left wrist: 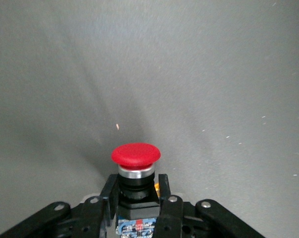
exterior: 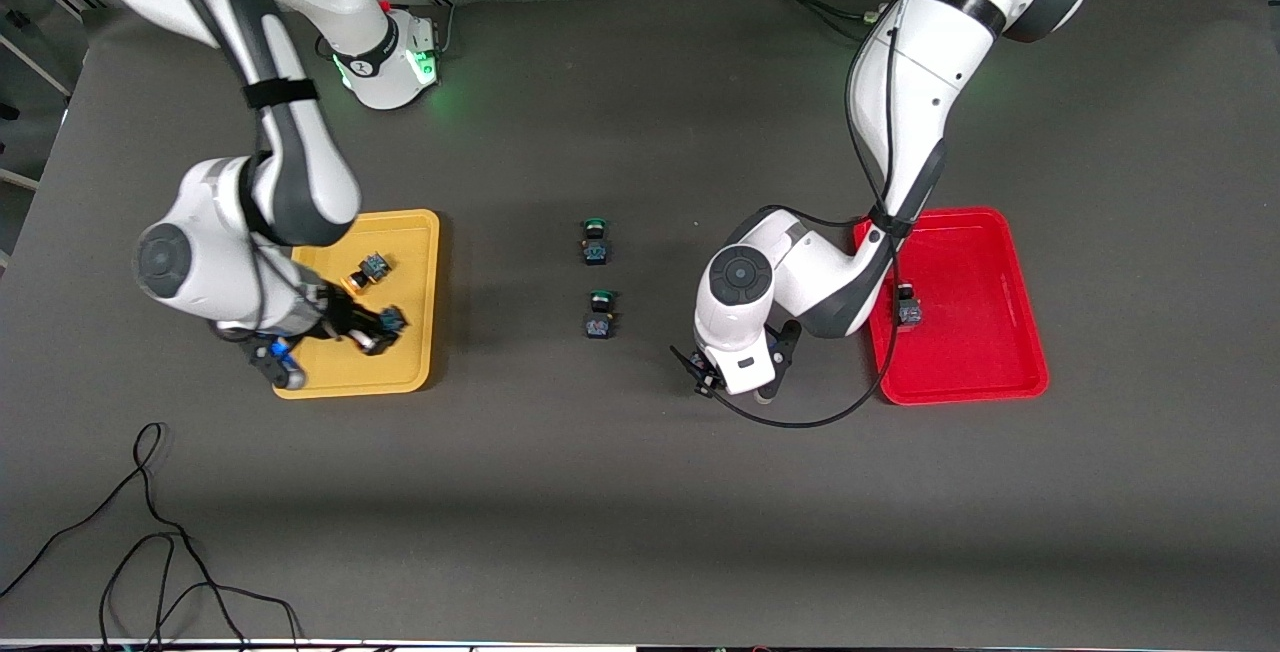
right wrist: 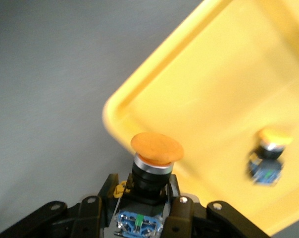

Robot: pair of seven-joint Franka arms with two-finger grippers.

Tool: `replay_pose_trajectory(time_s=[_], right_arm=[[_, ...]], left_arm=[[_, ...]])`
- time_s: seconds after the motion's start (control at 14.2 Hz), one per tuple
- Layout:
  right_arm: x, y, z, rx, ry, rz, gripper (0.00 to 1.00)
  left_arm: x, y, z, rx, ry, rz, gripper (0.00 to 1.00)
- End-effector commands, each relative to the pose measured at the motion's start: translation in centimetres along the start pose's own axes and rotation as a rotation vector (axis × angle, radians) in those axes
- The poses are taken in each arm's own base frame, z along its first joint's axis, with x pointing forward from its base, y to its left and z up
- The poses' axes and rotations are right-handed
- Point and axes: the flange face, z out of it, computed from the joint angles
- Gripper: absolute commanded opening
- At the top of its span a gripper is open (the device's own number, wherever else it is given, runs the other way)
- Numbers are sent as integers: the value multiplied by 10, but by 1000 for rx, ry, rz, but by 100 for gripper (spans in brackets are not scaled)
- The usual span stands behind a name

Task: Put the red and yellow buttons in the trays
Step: 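Lower the orange button into the yellow tray while the left gripper carries red, then open the right gripper and withdraw while the left gripper releases the red button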

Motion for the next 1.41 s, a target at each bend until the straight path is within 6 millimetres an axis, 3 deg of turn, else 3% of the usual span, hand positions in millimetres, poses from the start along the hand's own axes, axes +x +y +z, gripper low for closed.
replay_pose_trajectory(time_s=[0.0,0.14,0.35,0.56,0.64,0.71,0.78,0.92,1.06,1.2,1.34], right_arm=[[11,22,52,-27,40,-56,36],[21,30,68,-45,57,-77,36],[29,39,78,-51,62,-74,36],[31,39,82,-35,62,-74,40],[31,39,82,-36,62,-80,50],[31,39,81,-34,63,-80,82],[30,39,80,-33,61,-80,100],[30,39,75,-23,62,-79,100],[32,39,56,6,64,-74,100],[24,33,18,57,65,-98,100],[15,34,-36,114,79,-167,100]], left_arm=[[21,3,-58,28,16,85,0],[48,-7,-90,80,-54,218,0],[92,-53,-122,117,-77,423,0],[150,-107,-134,151,-125,625,0],[174,-122,-134,166,-138,669,0],[193,-136,-132,181,-145,714,0],[211,-149,-127,193,-156,750,0],[251,-172,-116,203,-187,835,0],[292,-190,-106,197,-217,913,0],[314,-209,-82,177,-220,973,0],[325,-229,-40,138,-185,1013,0]])
